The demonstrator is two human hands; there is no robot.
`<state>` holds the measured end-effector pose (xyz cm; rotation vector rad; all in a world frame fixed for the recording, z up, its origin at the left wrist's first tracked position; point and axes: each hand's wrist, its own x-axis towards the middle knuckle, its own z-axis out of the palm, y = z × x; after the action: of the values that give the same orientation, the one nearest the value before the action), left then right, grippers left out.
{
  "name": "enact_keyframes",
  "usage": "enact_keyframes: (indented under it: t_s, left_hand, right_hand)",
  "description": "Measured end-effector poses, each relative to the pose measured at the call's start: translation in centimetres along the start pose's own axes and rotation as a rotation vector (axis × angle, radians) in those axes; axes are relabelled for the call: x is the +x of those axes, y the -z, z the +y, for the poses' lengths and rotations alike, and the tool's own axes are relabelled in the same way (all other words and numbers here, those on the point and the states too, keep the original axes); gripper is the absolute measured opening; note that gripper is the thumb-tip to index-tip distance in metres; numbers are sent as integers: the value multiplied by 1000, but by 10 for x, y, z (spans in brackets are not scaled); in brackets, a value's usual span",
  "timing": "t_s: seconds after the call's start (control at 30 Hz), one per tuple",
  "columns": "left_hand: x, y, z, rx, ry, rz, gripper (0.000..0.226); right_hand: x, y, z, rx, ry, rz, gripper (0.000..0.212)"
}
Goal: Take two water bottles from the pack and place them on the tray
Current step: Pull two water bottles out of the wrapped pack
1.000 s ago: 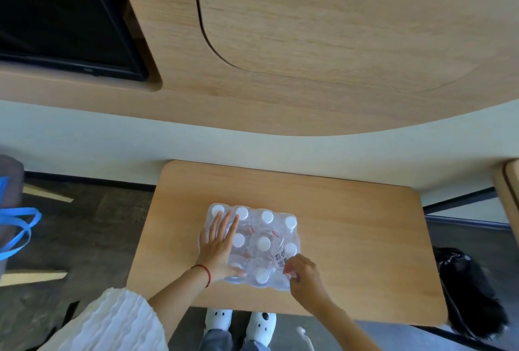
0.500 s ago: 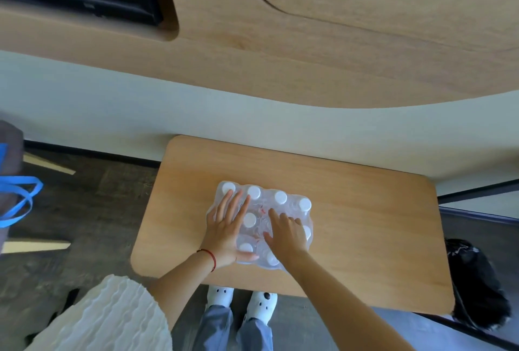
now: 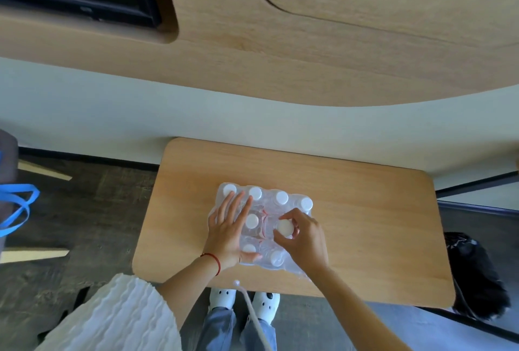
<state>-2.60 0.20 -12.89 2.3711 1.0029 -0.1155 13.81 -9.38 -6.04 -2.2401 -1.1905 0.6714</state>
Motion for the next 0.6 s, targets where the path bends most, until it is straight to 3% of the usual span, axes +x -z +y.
enact_keyframes:
  t_s: [0.27, 0.37, 0.47, 0.6]
  left_hand:
    - [-4, 38, 22, -64, -10, -184, 135]
    - [-17, 70, 45, -406, -61, -149, 132]
    - [-30, 95, 71, -857, -149, -99, 114]
    - [-38, 102, 86, -1092, -72, 122, 65]
  right_hand:
    - [-13, 89, -65, 324, 35, 134, 35]
    - [-13, 118, -93, 416, 67, 40, 33]
    - [-11, 125, -118, 436, 111, -38, 31]
    - [-7, 111, -133, 555, 126, -82, 23]
